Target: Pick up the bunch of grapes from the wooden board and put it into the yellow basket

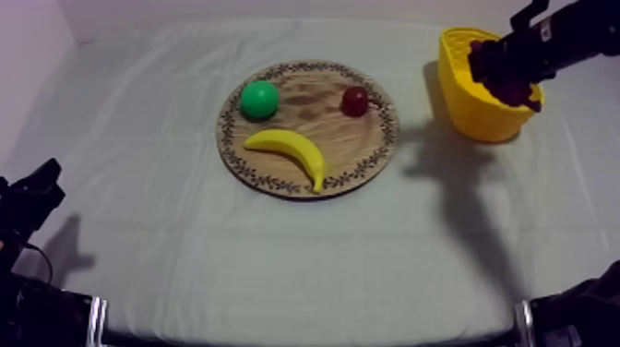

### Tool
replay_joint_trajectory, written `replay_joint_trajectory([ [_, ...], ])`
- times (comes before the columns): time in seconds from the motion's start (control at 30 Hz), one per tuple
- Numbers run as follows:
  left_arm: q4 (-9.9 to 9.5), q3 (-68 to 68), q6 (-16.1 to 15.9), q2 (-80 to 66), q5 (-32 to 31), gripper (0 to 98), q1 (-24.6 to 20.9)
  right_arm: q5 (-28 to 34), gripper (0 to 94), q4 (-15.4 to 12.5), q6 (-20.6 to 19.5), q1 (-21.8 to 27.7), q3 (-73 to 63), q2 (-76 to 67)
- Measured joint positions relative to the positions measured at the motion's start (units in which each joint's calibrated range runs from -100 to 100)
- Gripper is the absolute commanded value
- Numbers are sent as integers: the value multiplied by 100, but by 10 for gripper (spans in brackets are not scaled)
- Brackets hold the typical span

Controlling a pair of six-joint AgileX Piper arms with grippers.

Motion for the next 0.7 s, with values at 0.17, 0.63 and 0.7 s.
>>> replay_joint_trajectory([
  [0.17,0,0,0,0,0,1,0,64,288,-71,45,318,-604,309],
  [0.63,0,0,0,0,0,1,0,109,286,-278,188,966,-2792,1736],
  [0.7,0,0,0,0,0,1,0,136,286,-303,198,1020,-3129,1992],
])
